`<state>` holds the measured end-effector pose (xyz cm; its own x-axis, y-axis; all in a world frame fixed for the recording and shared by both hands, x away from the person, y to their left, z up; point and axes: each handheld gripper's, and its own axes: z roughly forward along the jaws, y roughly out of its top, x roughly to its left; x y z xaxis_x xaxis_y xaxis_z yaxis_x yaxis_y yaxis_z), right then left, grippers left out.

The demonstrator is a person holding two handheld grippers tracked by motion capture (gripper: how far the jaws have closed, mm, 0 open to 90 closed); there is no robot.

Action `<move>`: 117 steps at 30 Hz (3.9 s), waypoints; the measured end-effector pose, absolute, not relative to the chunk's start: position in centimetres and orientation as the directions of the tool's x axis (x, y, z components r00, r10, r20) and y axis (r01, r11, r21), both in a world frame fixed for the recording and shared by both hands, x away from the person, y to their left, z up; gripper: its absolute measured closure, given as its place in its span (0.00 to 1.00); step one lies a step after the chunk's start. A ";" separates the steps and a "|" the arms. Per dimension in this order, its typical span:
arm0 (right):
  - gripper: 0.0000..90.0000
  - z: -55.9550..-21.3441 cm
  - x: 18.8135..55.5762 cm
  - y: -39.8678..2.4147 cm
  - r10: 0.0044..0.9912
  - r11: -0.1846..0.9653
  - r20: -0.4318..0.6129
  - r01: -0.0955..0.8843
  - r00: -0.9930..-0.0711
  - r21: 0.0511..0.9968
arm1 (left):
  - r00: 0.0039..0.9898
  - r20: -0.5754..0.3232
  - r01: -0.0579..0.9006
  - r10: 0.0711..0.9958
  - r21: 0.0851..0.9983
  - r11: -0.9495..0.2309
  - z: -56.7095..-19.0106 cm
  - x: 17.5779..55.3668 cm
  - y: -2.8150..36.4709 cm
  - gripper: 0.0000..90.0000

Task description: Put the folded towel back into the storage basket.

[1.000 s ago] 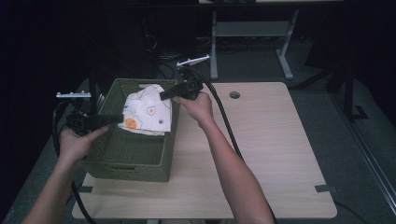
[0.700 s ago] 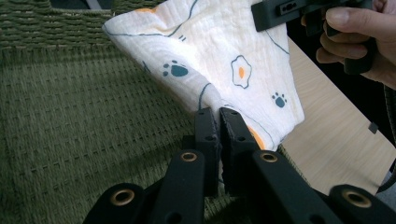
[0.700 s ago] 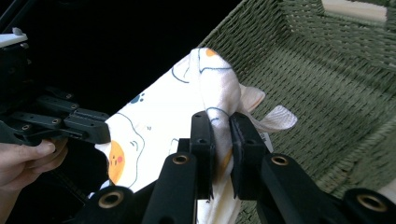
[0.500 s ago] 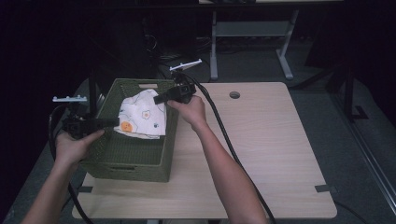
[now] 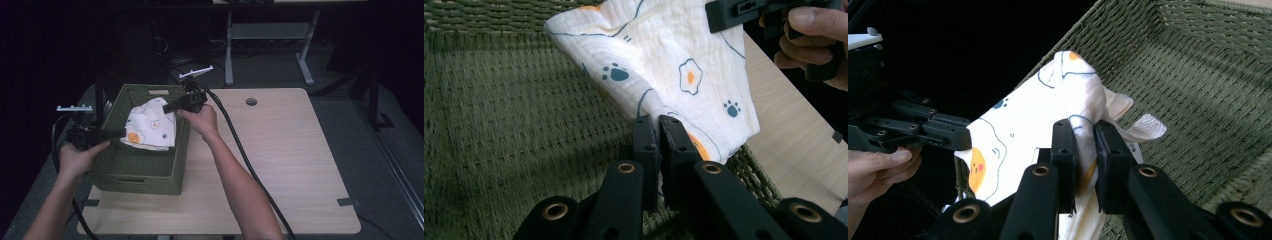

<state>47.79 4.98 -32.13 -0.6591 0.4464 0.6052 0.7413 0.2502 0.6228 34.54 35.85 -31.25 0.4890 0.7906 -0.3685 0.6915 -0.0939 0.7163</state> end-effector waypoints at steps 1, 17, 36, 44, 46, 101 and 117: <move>0.89 -32.3 47.8 5.1 0.445 0.256 0.605 0.741 -0.660 0.620 | 0.486 -0.372 0.695 0.791 0.713 -0.092 -31.5 34.6 35.9 0.96; 0.89 -33.8 47.9 5.8 0.450 0.268 0.615 0.755 -0.648 0.599 | 0.463 -0.373 0.711 0.804 0.699 -0.085 -32.5 34.6 36.8 0.96; 0.89 -34.9 48.0 6.9 0.452 0.281 0.616 0.759 -0.644 0.588 | 0.442 -0.361 0.725 0.821 0.683 -0.090 -33.3 34.7 37.3 0.96; 0.89 -35.1 48.0 7.1 0.455 0.284 0.614 0.759 -0.645 0.586 | 0.431 -0.357 0.734 0.829 0.672 -0.092 -33.8 35.0 37.2 0.96; 0.89 -35.1 48.0 7.1 0.454 0.285 0.614 0.759 -0.645 0.586 | 0.431 -0.359 0.734 0.828 0.673 -0.090 -33.8 35.0 37.2 0.96; 0.59 -31.8 46.4 -4.4 0.499 0.161 0.598 0.745 -0.628 0.648 | 0.520 -0.309 0.658 0.796 0.740 -0.142 -30.4 34.8 29.8 0.77; 0.51 -33.2 46.1 -9.2 0.519 0.122 0.609 0.757 -0.600 0.641 | 0.554 -0.332 0.653 0.764 0.742 -0.152 -30.3 34.6 26.2 0.69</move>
